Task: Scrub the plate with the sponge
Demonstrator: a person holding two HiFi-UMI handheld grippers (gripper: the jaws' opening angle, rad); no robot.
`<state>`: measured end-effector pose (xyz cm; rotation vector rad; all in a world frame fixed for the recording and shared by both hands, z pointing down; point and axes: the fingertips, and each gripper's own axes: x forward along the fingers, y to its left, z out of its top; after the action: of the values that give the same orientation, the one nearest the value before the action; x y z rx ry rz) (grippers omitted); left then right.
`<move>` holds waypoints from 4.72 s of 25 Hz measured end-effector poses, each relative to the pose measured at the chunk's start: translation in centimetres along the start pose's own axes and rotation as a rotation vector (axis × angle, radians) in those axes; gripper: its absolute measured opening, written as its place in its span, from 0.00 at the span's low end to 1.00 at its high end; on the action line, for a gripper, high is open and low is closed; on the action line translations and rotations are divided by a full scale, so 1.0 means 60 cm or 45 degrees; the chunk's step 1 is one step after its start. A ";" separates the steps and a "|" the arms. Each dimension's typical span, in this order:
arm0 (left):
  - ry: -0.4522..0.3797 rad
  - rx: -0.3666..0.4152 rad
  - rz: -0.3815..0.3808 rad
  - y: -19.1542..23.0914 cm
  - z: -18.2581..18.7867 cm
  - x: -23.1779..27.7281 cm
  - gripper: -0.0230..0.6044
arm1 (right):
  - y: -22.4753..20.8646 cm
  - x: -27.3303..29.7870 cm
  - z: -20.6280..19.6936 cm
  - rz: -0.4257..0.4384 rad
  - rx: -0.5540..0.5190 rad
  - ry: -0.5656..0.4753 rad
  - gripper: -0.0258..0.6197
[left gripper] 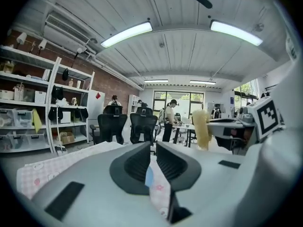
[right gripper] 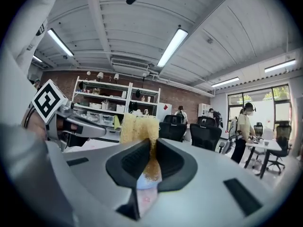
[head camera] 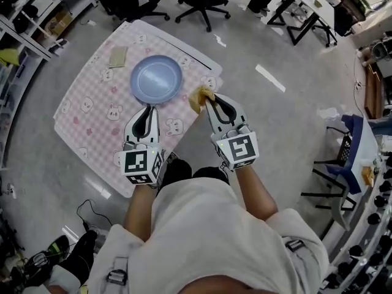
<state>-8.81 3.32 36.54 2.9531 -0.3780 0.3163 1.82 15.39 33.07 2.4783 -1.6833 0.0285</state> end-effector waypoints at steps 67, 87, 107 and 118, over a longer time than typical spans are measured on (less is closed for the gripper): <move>0.304 -1.529 0.862 0.192 -0.438 0.207 0.14 | 0.112 0.493 -0.278 1.469 -0.246 0.457 0.11; 0.561 -1.010 0.665 0.331 -0.366 0.237 0.09 | 0.088 0.593 -0.314 1.247 -0.292 0.526 0.11; 0.531 -0.882 0.592 0.322 -0.319 0.248 0.10 | 0.157 0.621 -0.371 1.208 -0.738 0.543 0.11; 0.509 -0.881 0.599 0.315 -0.305 0.252 0.11 | 0.172 0.616 -0.378 1.260 -0.872 0.480 0.11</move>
<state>-2.94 -15.15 59.88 2.0454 -0.9046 0.6557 7.50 -19.52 60.25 0.9590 -2.0690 0.0183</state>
